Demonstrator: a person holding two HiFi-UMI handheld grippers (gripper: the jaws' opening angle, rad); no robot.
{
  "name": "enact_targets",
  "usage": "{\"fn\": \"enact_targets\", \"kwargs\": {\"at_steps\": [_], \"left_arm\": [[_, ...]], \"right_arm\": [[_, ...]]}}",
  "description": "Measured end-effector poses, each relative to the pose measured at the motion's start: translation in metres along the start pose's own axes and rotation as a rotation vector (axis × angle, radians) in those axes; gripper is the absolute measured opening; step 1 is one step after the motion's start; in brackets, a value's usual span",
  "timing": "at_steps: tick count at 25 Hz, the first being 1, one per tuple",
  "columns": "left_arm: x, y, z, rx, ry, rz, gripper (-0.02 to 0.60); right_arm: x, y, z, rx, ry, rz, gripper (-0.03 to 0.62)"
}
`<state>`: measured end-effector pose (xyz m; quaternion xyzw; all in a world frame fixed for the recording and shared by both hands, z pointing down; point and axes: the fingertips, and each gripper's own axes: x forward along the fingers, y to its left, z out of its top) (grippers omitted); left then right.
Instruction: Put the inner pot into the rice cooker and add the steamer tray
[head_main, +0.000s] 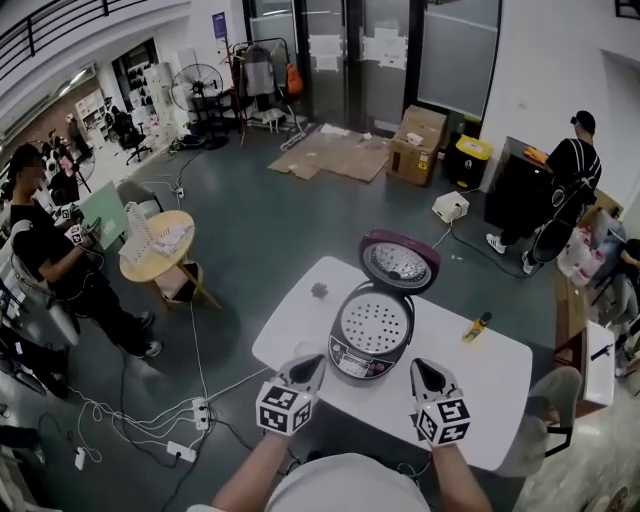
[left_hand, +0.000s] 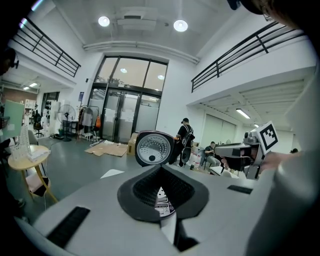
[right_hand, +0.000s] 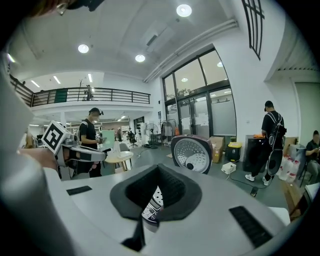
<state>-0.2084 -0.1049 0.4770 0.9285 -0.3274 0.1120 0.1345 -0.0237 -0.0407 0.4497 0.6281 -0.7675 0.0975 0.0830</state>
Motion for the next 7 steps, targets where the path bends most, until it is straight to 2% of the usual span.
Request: {"fn": "enact_targets", "kwargs": {"at_steps": [7], "left_arm": [[-0.005, 0.002, -0.001, -0.009, 0.005, 0.002, 0.014]], "right_arm": [[-0.003, 0.002, 0.01, -0.015, -0.016, 0.002, 0.011]]}}
